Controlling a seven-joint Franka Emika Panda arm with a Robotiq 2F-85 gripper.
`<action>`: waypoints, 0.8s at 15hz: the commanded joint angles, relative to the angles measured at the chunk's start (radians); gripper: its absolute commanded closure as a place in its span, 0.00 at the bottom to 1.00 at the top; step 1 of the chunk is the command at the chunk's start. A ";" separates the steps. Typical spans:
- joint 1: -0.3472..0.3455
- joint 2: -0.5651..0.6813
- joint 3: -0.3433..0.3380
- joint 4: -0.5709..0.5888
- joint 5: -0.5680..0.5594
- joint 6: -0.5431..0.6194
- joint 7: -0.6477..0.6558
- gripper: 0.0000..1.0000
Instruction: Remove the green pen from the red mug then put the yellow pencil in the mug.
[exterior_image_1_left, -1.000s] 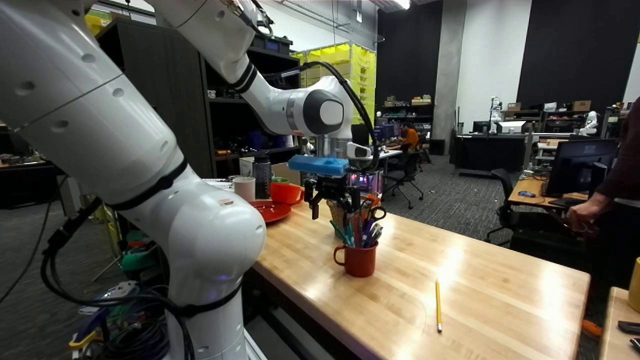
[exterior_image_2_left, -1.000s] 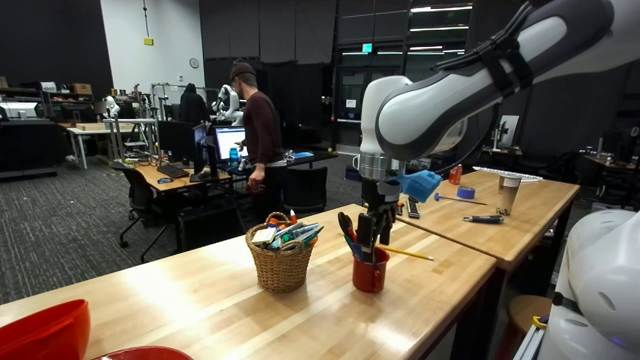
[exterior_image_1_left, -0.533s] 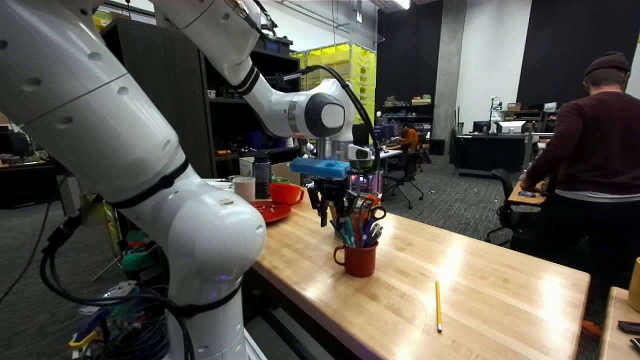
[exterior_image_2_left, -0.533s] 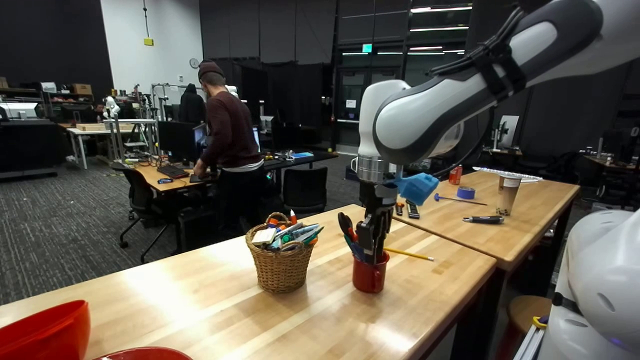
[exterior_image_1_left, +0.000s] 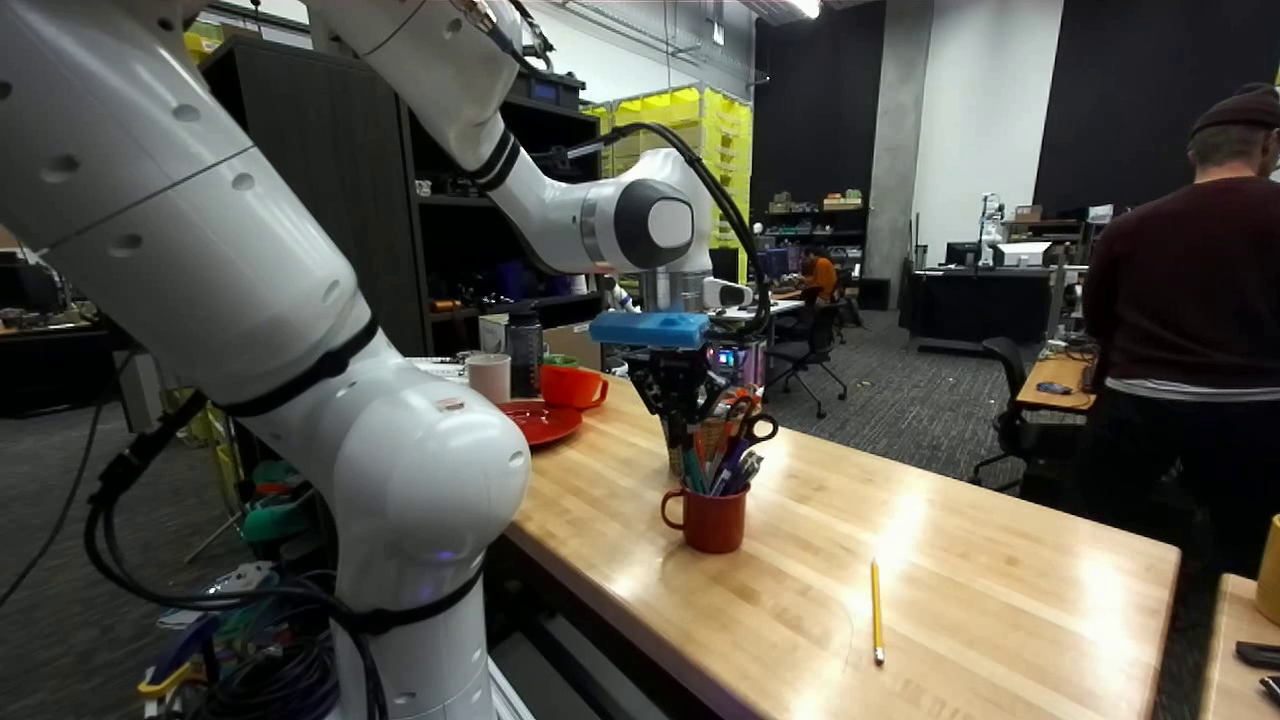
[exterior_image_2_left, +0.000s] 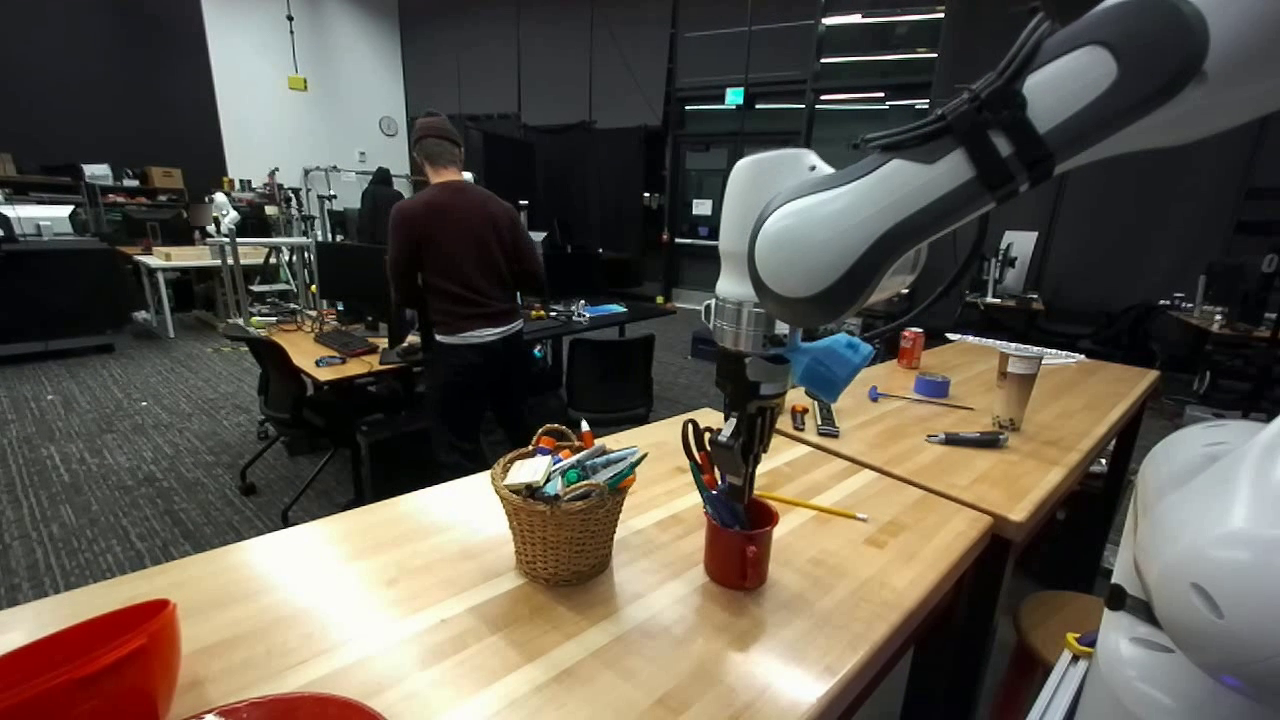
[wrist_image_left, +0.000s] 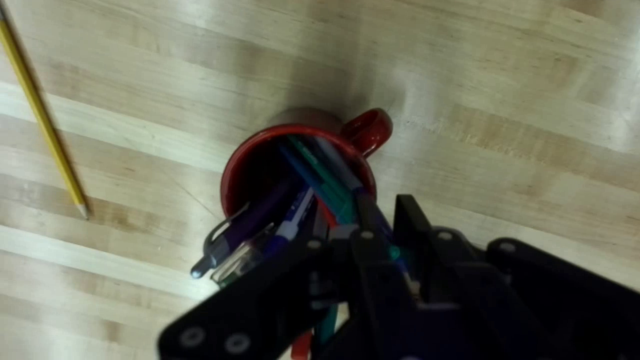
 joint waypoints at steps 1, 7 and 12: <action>-0.027 -0.024 0.010 0.002 -0.048 0.026 0.047 0.97; -0.046 -0.089 0.014 0.005 -0.090 0.021 0.087 0.98; -0.032 -0.169 0.002 0.038 -0.074 -0.058 0.062 0.98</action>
